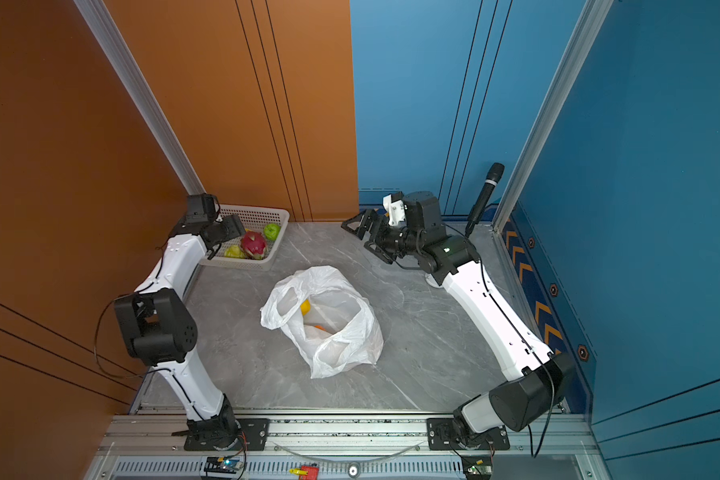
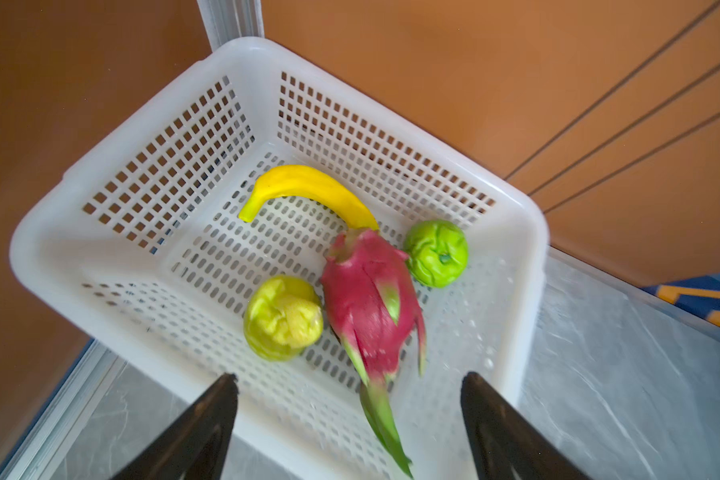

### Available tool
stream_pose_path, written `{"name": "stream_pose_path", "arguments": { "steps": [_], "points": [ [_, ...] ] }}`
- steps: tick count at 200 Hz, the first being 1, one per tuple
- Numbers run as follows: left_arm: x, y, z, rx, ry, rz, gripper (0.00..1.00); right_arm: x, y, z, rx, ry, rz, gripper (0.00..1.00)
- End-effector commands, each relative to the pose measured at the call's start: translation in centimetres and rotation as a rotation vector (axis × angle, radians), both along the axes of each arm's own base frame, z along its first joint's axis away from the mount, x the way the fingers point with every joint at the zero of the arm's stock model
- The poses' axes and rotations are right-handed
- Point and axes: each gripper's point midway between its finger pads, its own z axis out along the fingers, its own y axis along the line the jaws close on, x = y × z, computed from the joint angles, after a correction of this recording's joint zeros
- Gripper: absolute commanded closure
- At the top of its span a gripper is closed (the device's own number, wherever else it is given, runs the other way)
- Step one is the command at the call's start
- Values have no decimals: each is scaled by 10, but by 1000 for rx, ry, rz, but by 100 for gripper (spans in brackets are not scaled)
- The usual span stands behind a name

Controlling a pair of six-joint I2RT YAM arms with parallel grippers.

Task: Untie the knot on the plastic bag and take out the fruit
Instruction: 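Reach both grippers back to the bag and spread its opening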

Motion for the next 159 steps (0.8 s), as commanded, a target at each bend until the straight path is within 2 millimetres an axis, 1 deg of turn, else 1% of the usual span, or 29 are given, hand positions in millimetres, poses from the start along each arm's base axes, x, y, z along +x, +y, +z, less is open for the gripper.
{"name": "stream_pose_path", "arguments": {
  "steps": [1,12,19,45,59,76,94,102,107,109,116,125,137,147,159],
  "points": [
    [-24,-31,13,-47,-18,-60,15,-6,-6,-5,-46,-42,-39,0],
    [-38,-47,25,-69,-39,-81,15,-11,-7,-9,-70,-52,-57,3],
    [-49,-57,29,-82,-42,-97,15,-13,-7,-13,-87,-60,-64,5],
    [-91,-95,56,-96,-69,-172,15,-24,-2,-25,-118,-79,-70,14],
    [-116,-116,64,-91,-62,-223,16,-29,3,-32,-128,-79,-61,19],
    [-147,-139,69,-94,-41,-293,16,-37,9,-42,-150,-72,-41,26],
    [-179,-168,64,-115,12,-416,16,-46,16,-56,-191,-61,-11,34],
    [-194,-176,59,-126,54,-454,16,-51,20,-63,-210,-58,6,38],
    [-203,-181,55,-132,84,-476,16,-50,20,-68,-226,-56,6,39],
    [-206,-182,55,-132,92,-483,16,-57,26,-70,-231,-58,30,40],
    [-218,-186,48,-133,138,-500,16,-63,32,-75,-247,-62,50,42],
    [-232,-190,38,-128,192,-523,16,-66,38,-82,-263,-69,62,44],
    [-249,-191,22,-112,263,-535,15,-70,49,-91,-271,-78,86,46],
    [-258,-191,11,-99,302,-540,15,-71,57,-101,-287,-78,104,47],
    [-263,-188,-2,-86,332,-522,15,-72,67,-114,-320,-76,129,48]
  ]
}}
